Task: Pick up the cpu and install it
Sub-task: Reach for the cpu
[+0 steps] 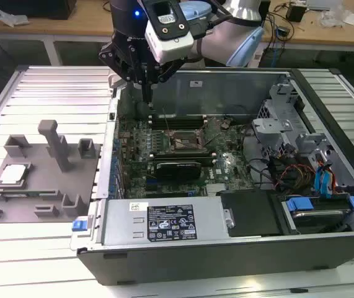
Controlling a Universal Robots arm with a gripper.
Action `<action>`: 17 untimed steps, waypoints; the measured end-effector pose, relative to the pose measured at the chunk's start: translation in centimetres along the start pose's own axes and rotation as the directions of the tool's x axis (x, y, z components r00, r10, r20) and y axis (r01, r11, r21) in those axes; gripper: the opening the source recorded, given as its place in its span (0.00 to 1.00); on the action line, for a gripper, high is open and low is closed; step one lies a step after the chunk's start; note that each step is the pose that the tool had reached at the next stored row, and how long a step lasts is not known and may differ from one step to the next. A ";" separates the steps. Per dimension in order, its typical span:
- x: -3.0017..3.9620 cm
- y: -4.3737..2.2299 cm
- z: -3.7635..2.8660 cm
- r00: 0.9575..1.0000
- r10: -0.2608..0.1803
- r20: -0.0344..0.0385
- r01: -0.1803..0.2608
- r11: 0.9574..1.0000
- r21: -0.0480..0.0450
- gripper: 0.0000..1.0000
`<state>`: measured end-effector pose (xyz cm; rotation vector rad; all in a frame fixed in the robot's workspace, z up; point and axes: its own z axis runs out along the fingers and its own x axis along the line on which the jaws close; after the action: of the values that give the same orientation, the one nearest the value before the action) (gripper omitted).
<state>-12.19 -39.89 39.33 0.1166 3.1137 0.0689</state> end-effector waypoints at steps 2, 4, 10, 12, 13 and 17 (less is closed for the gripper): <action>0.00 0.00 0.00 1.000 0.000 0.000 0.000 1.000 0.000 0.11; 0.00 0.00 0.00 1.000 0.000 0.000 0.000 1.000 0.000 0.11; 0.00 0.00 0.00 1.000 0.000 0.000 0.000 1.000 0.000 0.11; 0.00 0.00 0.00 1.000 0.000 0.000 0.000 1.000 0.000 0.11; 0.02 0.00 0.00 1.000 0.000 0.000 0.000 1.000 0.000 0.11; 0.79 -0.06 -0.02 1.000 0.000 0.000 0.000 1.000 0.000 0.11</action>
<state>-12.98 -39.89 39.33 0.1166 3.1137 0.0689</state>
